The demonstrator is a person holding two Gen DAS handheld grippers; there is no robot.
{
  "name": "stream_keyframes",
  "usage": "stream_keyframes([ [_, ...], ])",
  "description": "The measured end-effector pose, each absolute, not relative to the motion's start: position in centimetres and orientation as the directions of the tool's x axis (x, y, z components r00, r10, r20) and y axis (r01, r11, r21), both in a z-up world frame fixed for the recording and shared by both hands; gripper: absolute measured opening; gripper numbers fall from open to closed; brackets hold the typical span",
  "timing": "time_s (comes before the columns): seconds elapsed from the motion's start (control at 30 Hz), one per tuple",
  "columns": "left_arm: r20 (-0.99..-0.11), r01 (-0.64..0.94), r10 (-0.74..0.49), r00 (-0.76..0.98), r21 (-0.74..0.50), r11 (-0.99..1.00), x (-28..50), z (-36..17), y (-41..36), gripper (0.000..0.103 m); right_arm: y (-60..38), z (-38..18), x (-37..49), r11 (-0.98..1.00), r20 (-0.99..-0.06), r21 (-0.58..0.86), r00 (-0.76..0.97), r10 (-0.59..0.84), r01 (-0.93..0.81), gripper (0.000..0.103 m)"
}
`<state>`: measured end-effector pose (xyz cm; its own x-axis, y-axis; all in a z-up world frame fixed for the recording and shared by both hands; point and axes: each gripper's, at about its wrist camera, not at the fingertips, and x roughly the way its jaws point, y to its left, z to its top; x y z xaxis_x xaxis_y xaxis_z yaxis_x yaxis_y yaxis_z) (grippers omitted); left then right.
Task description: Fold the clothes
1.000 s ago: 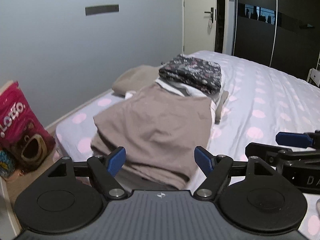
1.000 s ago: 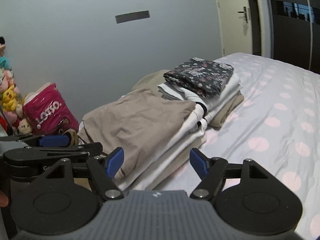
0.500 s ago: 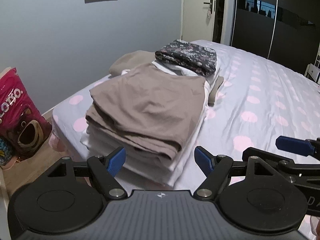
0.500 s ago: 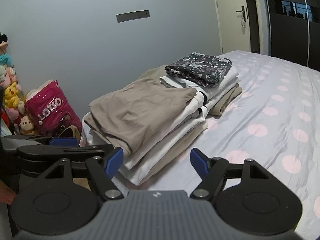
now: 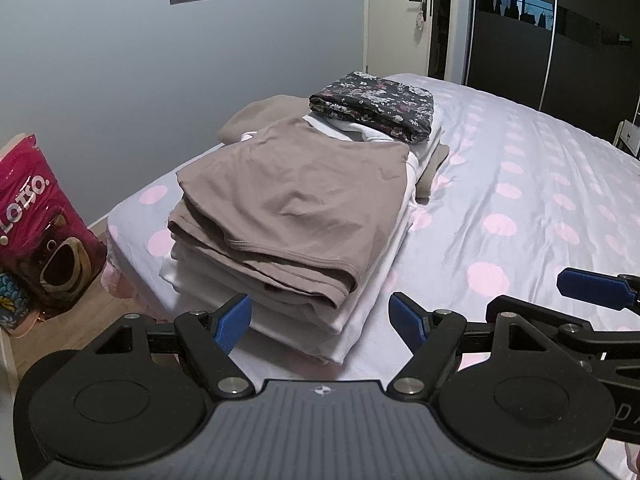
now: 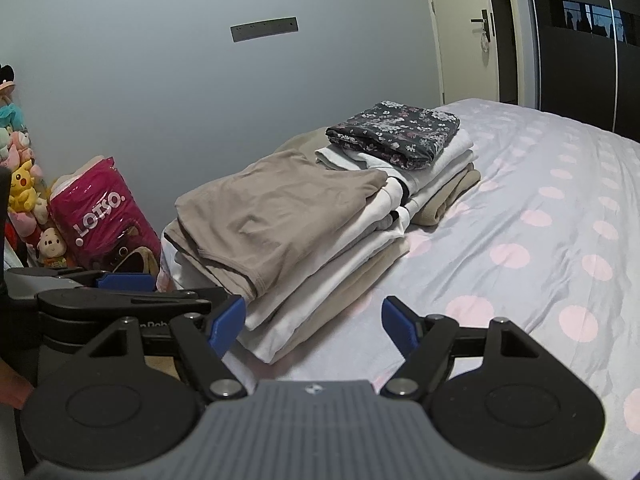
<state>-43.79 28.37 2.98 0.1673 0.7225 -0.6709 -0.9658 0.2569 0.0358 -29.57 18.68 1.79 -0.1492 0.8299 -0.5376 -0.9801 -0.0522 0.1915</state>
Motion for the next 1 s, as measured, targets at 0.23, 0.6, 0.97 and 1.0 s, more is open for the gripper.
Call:
stream_keyframes([
  [0.23, -0.678, -0.967, 0.718, 0.158, 0.042, 0.253, -43.60, 2.90, 28.38, 0.075, 18.72, 1.55, -29.36, -0.052, -0.542, 0.204, -0.157, 0.826, -0.978, 0.077],
  [0.6, -0.680, -0.967, 0.716, 0.154, 0.044, 0.250, -43.60, 2.85, 28.46, 0.075, 18.69, 1.46, -29.31, -0.051, -0.546, 0.213, -0.162, 0.822, -0.976, 0.077],
  [0.97, -0.682, -0.968, 0.716, 0.151, 0.046, 0.248, -43.63, 2.87, 28.55, 0.075, 18.68, 1.45, -29.41, -0.051, -0.547, 0.216, -0.165, 0.821, -0.975, 0.077],
  [1.0, -0.682, -0.968, 0.716, 0.151, 0.046, 0.248, -43.65, 2.86, 28.54, 0.075, 18.68, 1.44, -29.41, -0.051, -0.547, 0.217, -0.165, 0.821, -0.975, 0.077],
])
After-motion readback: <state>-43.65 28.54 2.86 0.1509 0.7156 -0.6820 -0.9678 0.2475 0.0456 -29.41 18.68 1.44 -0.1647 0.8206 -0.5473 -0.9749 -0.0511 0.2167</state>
